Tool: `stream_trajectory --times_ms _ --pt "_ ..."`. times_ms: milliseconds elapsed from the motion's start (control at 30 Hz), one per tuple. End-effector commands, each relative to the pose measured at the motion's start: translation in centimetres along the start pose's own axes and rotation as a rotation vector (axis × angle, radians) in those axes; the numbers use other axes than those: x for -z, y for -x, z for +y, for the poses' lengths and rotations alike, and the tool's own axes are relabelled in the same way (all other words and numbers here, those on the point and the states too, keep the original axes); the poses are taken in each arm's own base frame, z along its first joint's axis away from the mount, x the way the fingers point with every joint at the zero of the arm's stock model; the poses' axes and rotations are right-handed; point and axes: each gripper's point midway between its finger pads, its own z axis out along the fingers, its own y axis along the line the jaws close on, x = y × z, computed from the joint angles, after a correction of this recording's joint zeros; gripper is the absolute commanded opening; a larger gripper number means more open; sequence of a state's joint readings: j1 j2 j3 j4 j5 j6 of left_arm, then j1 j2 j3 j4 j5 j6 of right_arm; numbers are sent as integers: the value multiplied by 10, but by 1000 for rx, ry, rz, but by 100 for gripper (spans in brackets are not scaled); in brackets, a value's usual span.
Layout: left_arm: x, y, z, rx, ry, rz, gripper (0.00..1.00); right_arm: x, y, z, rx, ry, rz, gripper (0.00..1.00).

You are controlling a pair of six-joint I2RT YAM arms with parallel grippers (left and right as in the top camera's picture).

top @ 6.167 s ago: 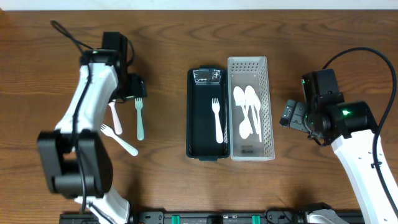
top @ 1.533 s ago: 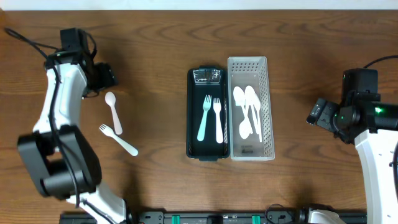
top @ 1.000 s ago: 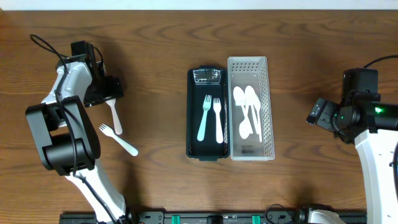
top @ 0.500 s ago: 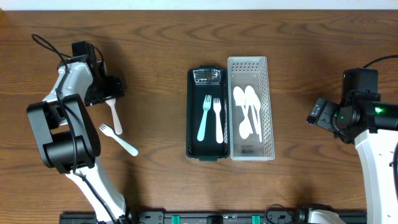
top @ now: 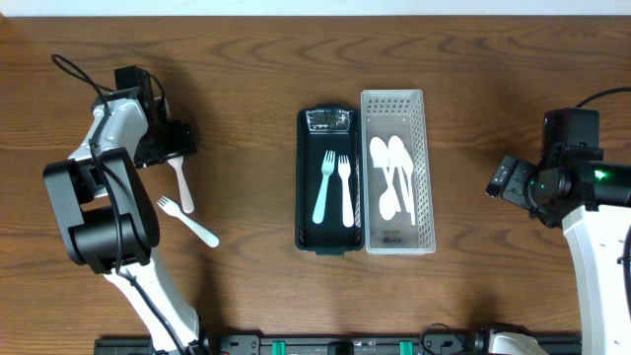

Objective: Pack container
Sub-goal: 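Move the left gripper to the white spoon and grasp it, then lower the spoon into the black tray and release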

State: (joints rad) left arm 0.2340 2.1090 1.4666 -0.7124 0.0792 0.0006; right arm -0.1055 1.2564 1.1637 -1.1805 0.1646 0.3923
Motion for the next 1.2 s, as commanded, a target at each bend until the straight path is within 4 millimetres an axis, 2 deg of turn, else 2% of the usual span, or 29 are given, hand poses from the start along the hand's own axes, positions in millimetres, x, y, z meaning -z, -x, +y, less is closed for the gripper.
stream_trajectory --times_ms 0,100,200,333,433,500,700,833,867,1000,1100,1167 --pt "-18 -12 0 -9 -12 59 67 -1 0 -1 8 -1 1 99" --pt "-18 -13 0 -9 -12 64 57 -1 0 -2 8 -2 1 99" --pt "-18 -15 0 -8 -11 71 52 -1 0 -2 8 -2 1 99" --pt "-18 -17 0 -8 -11 79 38 -1 0 -2 8 -2 1 99" --pt "-18 -17 0 -8 -10 81 37 -1 0 -2 8 -2 1 99" --pt "-18 -18 0 -8 -10 82 31 -1 0 -2 8 -2 1 99" --pt "-16 -22 0 -7 -9 99 18 -1 0 -2 8 -2 1 99" --pt "-6 -20 -2 0 -10 84 19 -1 0 -1 8 -1 1 99" --pt "2 -18 -5 -4 -12 69 15 -1 0 -1 8 -1 1 99" --pt "41 -8 -25 -22 -37 -14 15 -1 0 -1 8 -1 0 99" --pt "85 -1 -56 -64 -106 -113 14 -1 0 -1 8 -1 1 99" --pt "121 -1 -79 -77 -154 -196 12 -1 -1 -2 8 -2 3 99"
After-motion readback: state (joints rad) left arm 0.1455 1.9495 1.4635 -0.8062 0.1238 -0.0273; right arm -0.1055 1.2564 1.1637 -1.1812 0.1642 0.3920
